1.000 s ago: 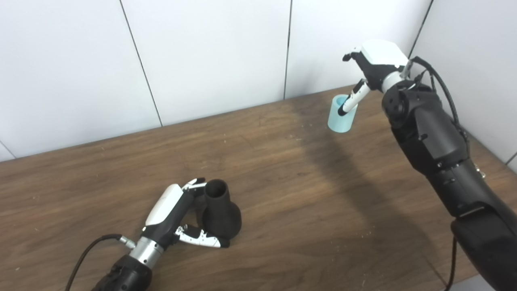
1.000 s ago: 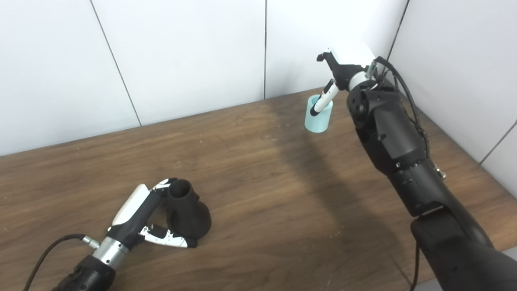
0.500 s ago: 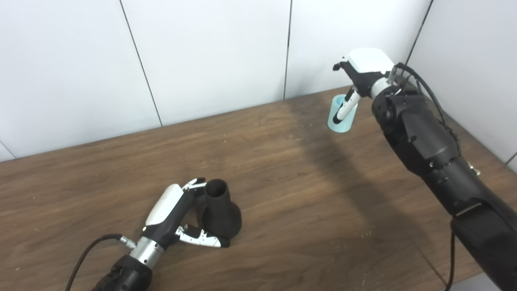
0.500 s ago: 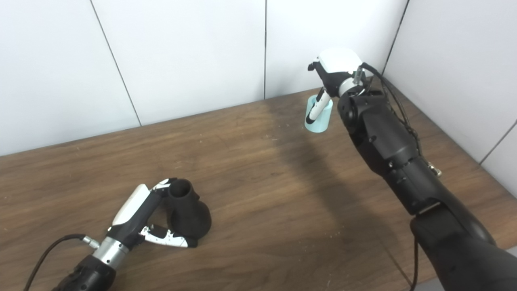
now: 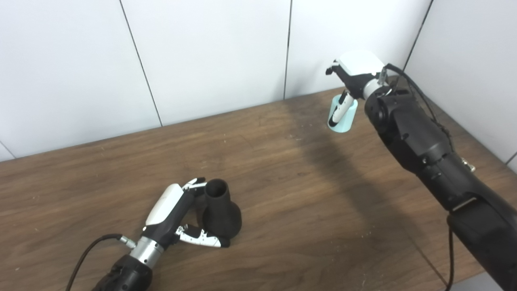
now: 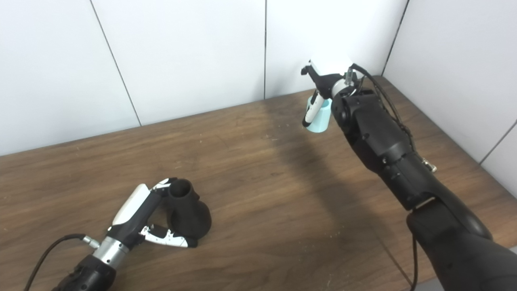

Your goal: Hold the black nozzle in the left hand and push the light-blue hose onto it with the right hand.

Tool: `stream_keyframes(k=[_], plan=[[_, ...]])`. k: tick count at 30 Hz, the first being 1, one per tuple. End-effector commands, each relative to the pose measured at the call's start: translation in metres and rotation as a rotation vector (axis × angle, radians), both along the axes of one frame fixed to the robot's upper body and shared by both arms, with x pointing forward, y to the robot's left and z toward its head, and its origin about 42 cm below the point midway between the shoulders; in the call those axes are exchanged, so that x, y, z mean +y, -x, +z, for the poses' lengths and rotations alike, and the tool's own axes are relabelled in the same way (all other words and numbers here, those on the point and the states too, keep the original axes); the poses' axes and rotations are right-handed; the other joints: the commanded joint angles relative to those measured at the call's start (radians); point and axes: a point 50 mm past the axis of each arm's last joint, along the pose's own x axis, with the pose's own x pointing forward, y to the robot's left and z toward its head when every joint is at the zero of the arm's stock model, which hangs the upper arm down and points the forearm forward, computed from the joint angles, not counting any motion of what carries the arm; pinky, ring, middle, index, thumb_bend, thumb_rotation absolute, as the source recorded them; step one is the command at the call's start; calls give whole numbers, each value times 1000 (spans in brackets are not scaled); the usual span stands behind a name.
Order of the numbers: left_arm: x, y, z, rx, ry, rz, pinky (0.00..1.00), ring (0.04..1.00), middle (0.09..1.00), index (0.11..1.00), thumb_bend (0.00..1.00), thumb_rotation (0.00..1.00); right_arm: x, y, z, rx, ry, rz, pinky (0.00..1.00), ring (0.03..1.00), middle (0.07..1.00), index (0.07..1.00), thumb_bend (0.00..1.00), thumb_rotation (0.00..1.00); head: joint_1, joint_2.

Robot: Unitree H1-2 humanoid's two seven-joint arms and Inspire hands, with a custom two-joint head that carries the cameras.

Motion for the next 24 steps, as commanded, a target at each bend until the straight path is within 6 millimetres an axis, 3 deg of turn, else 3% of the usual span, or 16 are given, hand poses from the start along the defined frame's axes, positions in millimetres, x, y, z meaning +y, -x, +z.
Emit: stream_keyframes(k=[1,14,17,24], plan=[[12,58,-86,258,-170,19,915,714,543,447,515,0,-9,-9,50,-136,69,-10,961,922,931,820,1000,222,-1,1],[11,58,-86,256,-170,16,913,713,543,447,515,0,-15,-16,53,-118,86,-39,925,914,924,818,1000,223,1,4],[10,59,-86,256,-171,16,913,713,543,446,515,0,-19,-18,54,-111,80,-49,809,892,908,812,1000,222,2,5],[10,58,-86,257,-168,16,913,713,543,447,515,0,-24,-18,56,-105,80,-55,728,867,895,818,1000,217,0,6]])
